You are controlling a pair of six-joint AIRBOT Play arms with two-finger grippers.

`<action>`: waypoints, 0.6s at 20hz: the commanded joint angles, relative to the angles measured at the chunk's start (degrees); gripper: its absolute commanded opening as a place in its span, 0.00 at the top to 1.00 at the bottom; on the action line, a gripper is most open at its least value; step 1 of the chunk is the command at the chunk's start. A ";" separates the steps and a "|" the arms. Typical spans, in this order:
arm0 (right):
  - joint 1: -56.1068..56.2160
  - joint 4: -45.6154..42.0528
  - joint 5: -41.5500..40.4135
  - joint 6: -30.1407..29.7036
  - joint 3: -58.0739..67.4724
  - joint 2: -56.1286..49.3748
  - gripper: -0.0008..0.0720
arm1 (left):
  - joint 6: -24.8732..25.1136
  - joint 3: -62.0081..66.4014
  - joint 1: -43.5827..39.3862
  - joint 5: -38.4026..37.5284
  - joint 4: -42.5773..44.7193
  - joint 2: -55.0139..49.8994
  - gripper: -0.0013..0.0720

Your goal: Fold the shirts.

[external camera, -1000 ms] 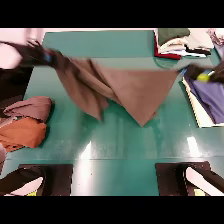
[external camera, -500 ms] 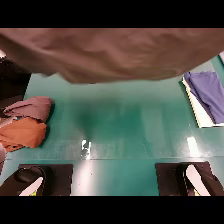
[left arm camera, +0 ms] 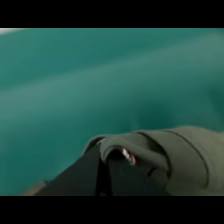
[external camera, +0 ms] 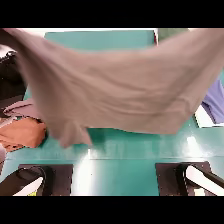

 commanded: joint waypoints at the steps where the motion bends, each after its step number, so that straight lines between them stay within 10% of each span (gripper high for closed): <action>1: 11.69 -18.45 1.64 3.41 -7.74 -10.45 0.97 | 1.03 -10.75 -0.04 1.11 -3.98 -10.78 0.95; 5: 15.19 -18.71 -2.40 6.38 -7.48 -22.34 0.97 | 0.96 -18.27 -0.02 13.94 -0.68 -22.88 0.93; 7: 14.73 -15.47 -1.97 6.80 -2.69 -26.49 0.77 | -0.44 -16.35 -0.02 15.28 2.38 -26.86 0.33; 8: 13.88 -13.16 -1.05 6.86 -0.02 -27.98 0.55 | -0.66 -15.08 -0.02 15.28 3.63 -27.63 0.33; 12: 10.47 -7.85 5.42 6.05 4.17 -27.89 0.54 | -3.34 -8.87 6.54 9.90 3.93 -26.75 0.33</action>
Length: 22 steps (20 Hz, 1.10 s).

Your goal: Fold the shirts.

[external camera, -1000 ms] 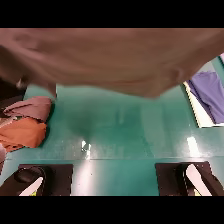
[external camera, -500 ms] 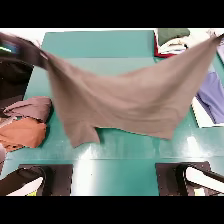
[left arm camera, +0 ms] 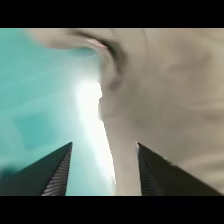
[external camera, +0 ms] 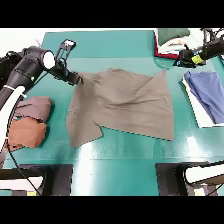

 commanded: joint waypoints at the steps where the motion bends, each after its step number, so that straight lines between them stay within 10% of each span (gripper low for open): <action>1: -2.34 3.32 5.57 -0.68 0.98 0.35 0.54 | -4.17 3.45 7.04 -4.68 -0.92 0.07 0.33; 6: -3.69 3.34 3.78 -4.31 -15.50 11.69 0.54 | -1.44 -6.12 18.60 -9.03 -22.29 4.13 0.33; 18: -2.03 4.26 -3.06 -4.92 -33.90 24.35 0.54 | -1.05 -36.92 11.96 3.17 -30.21 6.91 0.30; 19: -2.86 4.13 -2.27 -4.92 -33.90 24.74 0.54 | -1.07 -36.92 11.21 3.17 -30.21 6.91 0.34; 21: -5.60 3.26 1.09 -4.96 -33.92 25.16 0.54 | -1.07 -36.72 11.28 2.80 -29.73 7.02 0.87; 22: -7.43 0.70 3.61 -4.94 -33.94 25.20 0.54 | -1.07 -36.33 11.32 2.51 -29.24 7.37 0.95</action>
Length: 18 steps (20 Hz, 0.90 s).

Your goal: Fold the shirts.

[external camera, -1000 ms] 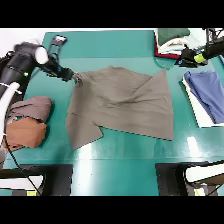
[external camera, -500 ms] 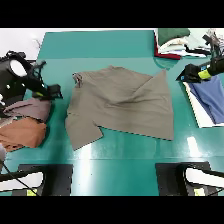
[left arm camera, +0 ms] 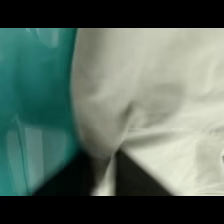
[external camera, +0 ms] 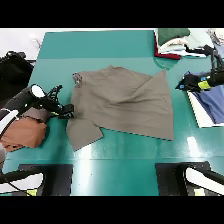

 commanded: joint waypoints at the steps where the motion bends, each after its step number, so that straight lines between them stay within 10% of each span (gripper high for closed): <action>1: -4.74 -6.16 6.99 0.02 -0.59 0.85 0.54 | -0.07 0.00 -0.83 0.35 1.36 1.51 0.95; 4: -10.75 -11.61 9.18 0.02 -7.58 3.02 0.54 | -0.02 0.55 -0.83 1.66 1.97 6.40 0.95; 7: -17.42 -11.26 7.21 0.00 -21.49 4.33 0.30 | -0.02 0.63 -0.83 1.25 2.38 9.40 0.95; 16: -12.92 6.84 -3.37 -5.55 -42.64 -0.33 0.39 | -0.07 0.63 -0.83 1.16 2.32 9.60 0.95; 18: -8.15 6.80 -5.95 -5.53 -42.91 -0.33 0.54 | -0.07 0.63 -0.83 1.01 2.32 9.60 0.95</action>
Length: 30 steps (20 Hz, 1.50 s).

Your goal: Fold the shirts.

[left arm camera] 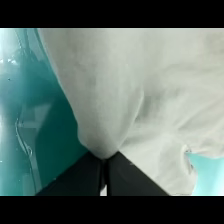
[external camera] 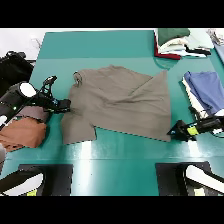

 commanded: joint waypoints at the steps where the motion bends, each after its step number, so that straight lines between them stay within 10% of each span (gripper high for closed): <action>1: 6.80 2.25 -6.10 -0.74 -2.43 -0.33 0.60 | -0.02 0.07 -0.02 -0.15 0.00 0.09 0.95; 3: 10.21 2.23 -7.32 -0.76 -2.34 1.66 0.86 | -0.07 0.22 -0.02 -0.28 -0.07 0.72 0.95; 6: 13.00 2.21 -6.56 -0.76 2.16 8.66 0.97 | -0.04 2.86 -0.02 -0.59 0.37 6.29 0.95; 20: 13.84 -4.48 -5.68 4.61 76.91 23.34 0.97 | -0.04 66.60 -0.02 0.37 2.12 24.63 0.95; 25: 13.77 -5.95 4.04 7.43 90.99 14.38 0.97 | -0.52 64.94 -0.02 -3.69 3.96 22.88 0.95; 30: 13.86 -5.90 5.29 7.50 76.76 7.39 0.97 | -0.46 49.72 -0.02 -10.64 1.95 13.44 0.95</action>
